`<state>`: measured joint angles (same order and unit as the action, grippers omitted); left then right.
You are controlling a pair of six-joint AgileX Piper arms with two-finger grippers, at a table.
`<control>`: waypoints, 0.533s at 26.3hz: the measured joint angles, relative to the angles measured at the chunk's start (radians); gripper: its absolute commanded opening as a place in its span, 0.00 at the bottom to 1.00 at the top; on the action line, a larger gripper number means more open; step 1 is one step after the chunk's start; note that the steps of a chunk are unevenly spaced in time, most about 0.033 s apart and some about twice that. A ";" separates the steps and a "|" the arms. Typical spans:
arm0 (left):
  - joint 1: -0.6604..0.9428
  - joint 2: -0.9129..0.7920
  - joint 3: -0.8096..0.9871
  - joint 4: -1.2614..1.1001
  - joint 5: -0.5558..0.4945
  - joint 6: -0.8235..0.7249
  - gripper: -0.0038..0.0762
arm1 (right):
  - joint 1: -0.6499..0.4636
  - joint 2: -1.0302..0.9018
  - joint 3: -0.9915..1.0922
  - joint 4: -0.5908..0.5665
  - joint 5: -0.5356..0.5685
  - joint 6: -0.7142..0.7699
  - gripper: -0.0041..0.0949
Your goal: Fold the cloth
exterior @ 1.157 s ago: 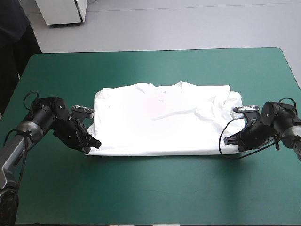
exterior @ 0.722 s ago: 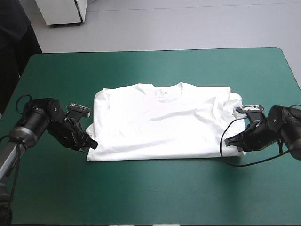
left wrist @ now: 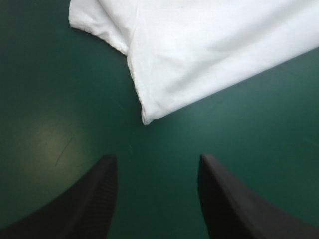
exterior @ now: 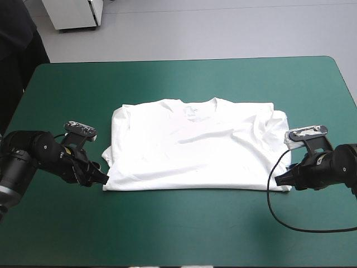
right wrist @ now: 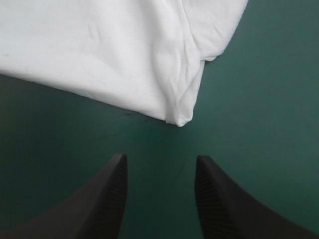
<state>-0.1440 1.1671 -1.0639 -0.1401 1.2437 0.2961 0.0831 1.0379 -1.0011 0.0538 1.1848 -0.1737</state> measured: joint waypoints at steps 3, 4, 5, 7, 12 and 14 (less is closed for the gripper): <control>-0.002 0.071 0.014 0.003 -0.027 0.000 0.61 | 0.036 -0.007 0.000 -0.038 0.011 0.011 0.47; -0.002 0.093 0.019 0.001 -0.037 0.000 0.61 | 0.044 -0.011 0.000 -0.044 0.012 0.011 0.47; -0.002 0.116 0.022 -0.001 -0.042 0.000 0.61 | 0.049 -0.013 0.000 -0.054 0.015 0.012 0.47; -0.002 0.160 0.032 -0.013 -0.050 0.003 0.61 | 0.058 -0.018 0.000 -0.054 0.018 0.016 0.47; -0.002 0.227 0.041 -0.029 -0.088 0.004 0.61 | 0.075 -0.018 0.000 -0.088 0.021 0.041 0.47; -0.002 0.258 0.043 -0.033 -0.121 0.004 0.61 | 0.075 -0.018 0.000 -0.090 0.022 0.045 0.47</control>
<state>-0.1462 1.4251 -1.0214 -0.1733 1.1227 0.2997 0.1580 1.0201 -1.0011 -0.0364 1.2073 -0.1284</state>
